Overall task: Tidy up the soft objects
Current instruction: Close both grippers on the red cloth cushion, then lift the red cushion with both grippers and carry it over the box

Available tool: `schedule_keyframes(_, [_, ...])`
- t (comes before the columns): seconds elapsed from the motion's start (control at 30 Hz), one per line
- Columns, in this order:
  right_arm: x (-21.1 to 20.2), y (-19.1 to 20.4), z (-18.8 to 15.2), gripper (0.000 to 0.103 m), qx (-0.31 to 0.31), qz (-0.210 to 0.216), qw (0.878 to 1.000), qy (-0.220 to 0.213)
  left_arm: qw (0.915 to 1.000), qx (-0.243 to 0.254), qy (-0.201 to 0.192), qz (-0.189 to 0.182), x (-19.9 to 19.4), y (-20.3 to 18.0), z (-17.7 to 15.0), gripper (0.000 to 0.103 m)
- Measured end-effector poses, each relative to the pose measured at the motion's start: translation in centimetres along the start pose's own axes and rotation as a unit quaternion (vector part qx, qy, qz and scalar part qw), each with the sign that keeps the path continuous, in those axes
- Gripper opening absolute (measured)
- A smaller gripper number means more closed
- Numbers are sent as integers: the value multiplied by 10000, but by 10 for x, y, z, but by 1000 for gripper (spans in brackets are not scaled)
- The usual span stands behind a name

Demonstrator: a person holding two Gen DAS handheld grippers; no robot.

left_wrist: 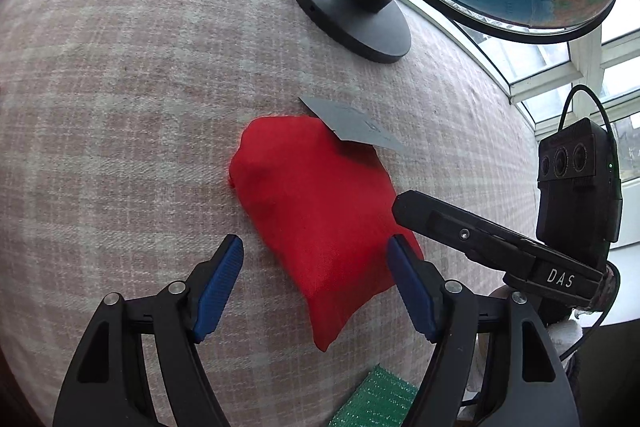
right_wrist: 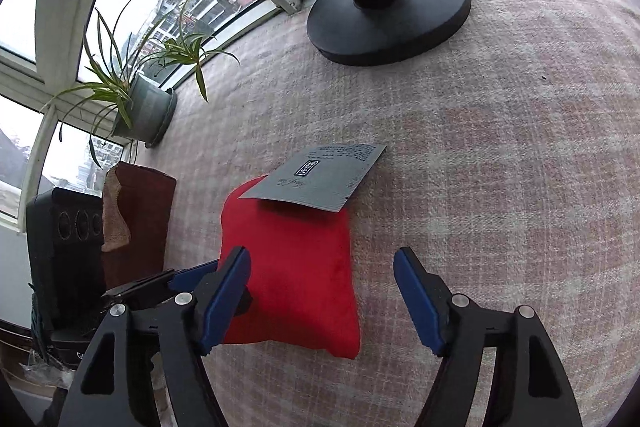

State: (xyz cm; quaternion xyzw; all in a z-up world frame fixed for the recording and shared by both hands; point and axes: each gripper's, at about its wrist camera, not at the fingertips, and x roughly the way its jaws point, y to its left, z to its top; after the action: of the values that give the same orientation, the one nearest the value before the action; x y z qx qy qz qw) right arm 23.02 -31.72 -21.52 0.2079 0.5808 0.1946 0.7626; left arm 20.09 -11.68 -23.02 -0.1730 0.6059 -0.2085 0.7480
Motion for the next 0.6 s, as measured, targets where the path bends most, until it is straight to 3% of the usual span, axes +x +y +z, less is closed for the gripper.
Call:
schedule_keyframes(0.2, [11,-1,2,46,49,137,9998,160,9999,30,12,-119,5,1,2,72])
schedule_keyframes(0.27, [11,0,2,40,61,201,9996,174,9998,41,43,-190,8,-1,2,65])
schedule_keyframes(0.6, [7,12,-5,36,25,189,9997,128,9995,222,69,-216,0,-13,-9,61])
